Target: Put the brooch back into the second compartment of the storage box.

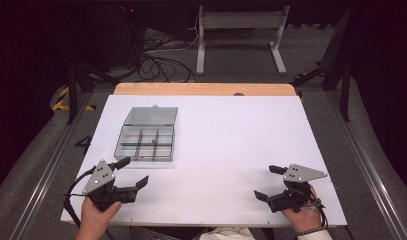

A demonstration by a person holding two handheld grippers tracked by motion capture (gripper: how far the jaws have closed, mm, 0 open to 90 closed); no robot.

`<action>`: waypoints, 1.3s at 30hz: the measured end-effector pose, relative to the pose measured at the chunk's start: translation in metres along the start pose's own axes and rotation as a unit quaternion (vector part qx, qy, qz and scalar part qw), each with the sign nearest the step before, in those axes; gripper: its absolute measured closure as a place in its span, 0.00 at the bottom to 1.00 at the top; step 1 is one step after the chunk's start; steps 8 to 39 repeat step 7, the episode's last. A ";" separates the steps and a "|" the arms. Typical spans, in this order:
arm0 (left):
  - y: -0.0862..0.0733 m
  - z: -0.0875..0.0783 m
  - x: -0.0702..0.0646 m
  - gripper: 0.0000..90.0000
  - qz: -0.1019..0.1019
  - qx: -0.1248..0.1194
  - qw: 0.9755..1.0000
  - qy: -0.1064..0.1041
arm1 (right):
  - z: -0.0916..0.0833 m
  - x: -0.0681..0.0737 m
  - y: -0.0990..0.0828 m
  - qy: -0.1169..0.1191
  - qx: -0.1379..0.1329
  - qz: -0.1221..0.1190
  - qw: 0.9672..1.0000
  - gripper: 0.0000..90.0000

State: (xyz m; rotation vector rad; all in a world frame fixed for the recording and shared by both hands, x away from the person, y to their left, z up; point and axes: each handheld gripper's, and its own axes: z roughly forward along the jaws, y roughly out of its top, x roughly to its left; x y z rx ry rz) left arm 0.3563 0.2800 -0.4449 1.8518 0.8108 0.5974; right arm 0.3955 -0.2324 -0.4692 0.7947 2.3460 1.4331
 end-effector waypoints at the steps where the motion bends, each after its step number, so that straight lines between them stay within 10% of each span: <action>1: -0.004 -0.001 0.001 0.17 -0.001 0.005 1.000 -0.002 | 0.000 0.000 0.000 0.000 0.000 0.000 1.000 0.01; 39: -0.015 -0.007 0.003 0.15 -0.021 0.012 1.000 -0.007 | 0.000 0.000 0.000 0.002 0.000 0.000 1.000 0.01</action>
